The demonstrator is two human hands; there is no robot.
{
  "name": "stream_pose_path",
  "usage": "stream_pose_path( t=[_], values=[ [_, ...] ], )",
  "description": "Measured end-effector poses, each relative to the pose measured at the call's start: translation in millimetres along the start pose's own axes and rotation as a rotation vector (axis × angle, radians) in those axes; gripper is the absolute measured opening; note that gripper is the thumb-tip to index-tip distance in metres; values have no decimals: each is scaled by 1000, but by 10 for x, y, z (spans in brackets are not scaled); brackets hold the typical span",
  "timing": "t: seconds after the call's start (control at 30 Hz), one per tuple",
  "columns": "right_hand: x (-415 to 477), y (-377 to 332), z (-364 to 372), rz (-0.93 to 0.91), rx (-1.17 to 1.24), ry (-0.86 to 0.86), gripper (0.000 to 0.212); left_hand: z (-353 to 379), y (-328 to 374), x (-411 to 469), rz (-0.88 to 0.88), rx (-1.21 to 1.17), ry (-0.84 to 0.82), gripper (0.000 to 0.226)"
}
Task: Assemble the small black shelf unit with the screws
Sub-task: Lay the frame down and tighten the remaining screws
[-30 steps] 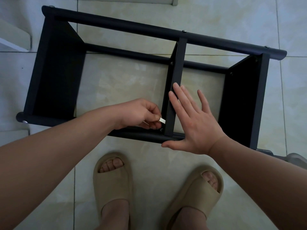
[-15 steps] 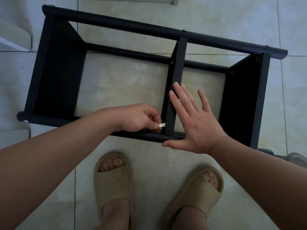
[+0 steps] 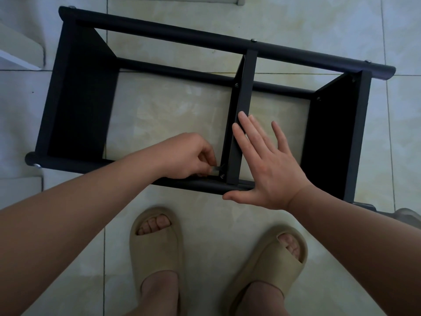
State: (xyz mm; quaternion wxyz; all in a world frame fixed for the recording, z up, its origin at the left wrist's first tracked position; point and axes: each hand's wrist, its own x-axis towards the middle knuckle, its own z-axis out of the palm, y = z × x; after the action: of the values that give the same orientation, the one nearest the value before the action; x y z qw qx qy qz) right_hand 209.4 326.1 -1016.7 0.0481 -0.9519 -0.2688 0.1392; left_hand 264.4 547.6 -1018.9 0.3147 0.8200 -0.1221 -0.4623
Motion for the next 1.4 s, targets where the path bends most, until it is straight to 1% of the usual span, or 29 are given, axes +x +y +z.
stream_pose_path(
  t=[0.07,0.13,0.2,0.3,0.37,0.47,0.57,0.63,0.73,0.93,1.13,1.27,1.4],
  values=[
    [0,0,2,-1,2,0,124,-6,28,-10,43,64,54,10],
    [0,4,4,-1,-1,-2,124,-4,63,-2,66,12,75,13],
    [2,7,3,-2,-1,-7,124,12,105,14,45,-209,62,15],
    [4,6,-1,0,2,-8,124,48,149,25,-80,-604,4,10],
    [4,3,-2,-1,4,-9,124,59,144,28,-167,-732,-18,3],
    [0,1,0,1,8,-3,125,62,141,44,-223,-836,8,3],
    [-3,3,4,1,8,5,125,79,172,69,-200,-819,77,2],
    [-3,1,9,-1,9,9,124,93,197,91,-182,-820,85,4],
    [-2,2,13,1,11,8,125,95,214,100,-189,-839,63,6],
    [-2,6,8,5,8,4,126,83,173,70,-202,-814,1,1],
    [-1,3,-2,5,7,-3,125,97,192,89,-197,-820,22,5],
    [-2,3,-7,5,10,-3,126,73,190,72,-210,-784,-11,4],
    [-4,1,-3,2,16,2,125,82,204,68,-227,-805,-22,3]
  ],
)
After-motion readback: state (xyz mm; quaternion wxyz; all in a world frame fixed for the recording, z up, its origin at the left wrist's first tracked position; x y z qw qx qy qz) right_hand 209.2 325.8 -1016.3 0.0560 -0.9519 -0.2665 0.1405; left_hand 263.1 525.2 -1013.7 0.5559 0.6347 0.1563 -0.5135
